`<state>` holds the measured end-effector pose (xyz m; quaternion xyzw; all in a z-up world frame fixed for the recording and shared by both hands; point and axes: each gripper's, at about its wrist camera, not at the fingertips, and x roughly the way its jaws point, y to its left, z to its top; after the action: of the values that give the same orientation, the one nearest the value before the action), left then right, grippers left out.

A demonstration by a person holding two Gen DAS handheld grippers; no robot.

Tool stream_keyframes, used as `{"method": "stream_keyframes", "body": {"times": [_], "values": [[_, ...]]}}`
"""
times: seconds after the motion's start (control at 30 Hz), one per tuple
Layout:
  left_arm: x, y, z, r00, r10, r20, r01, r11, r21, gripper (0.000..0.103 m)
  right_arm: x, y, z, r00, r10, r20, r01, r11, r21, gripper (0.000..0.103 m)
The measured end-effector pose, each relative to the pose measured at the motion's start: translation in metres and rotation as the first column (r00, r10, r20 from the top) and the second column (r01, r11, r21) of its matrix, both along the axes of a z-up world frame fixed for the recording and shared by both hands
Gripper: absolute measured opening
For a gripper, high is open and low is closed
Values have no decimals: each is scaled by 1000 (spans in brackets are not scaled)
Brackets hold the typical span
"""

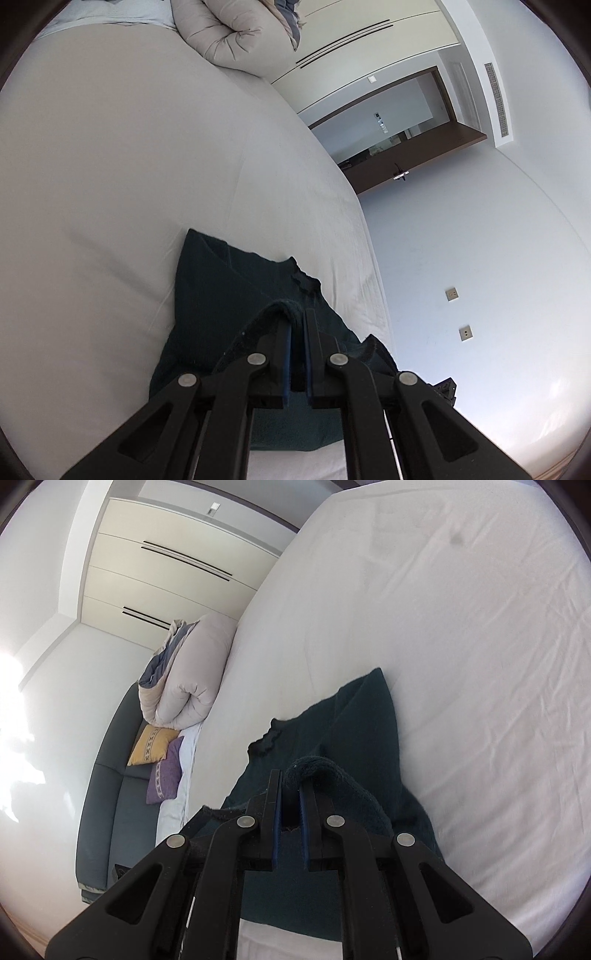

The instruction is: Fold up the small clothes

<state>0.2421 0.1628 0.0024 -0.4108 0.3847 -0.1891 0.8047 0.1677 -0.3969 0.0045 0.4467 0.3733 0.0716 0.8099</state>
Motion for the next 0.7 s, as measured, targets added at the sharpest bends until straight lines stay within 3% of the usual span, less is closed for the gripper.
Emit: {"method": "stream_keyframes", "body": {"times": [0.2,0.4,0.5,0.57,0.67,0.7], "values": [[55,-3,-31,998,29,-61,-28,999,23,5,81,-4,-18,999,-19,-30,18,999,-42,7],[99,-7,-85,984,75,-159,-65,996,68,6,146,-2,-55,994,-44,-97,35,994,-101,9],[110,-10,-100,981,78,-180,-65,995,79,6,172,-7,-77,989,-68,-129,57,995,-82,9],[112,-11,-107,980,73,-188,-58,995,84,12,181,-9,-91,984,-78,-158,66,994,-82,11],[104,-3,-107,981,92,-173,-83,995,61,40,189,-4,-102,985,-76,-155,61,993,-99,14],[99,0,-103,981,109,-163,-99,993,67,55,190,-3,-102,987,-76,-144,61,993,-103,18]]}}
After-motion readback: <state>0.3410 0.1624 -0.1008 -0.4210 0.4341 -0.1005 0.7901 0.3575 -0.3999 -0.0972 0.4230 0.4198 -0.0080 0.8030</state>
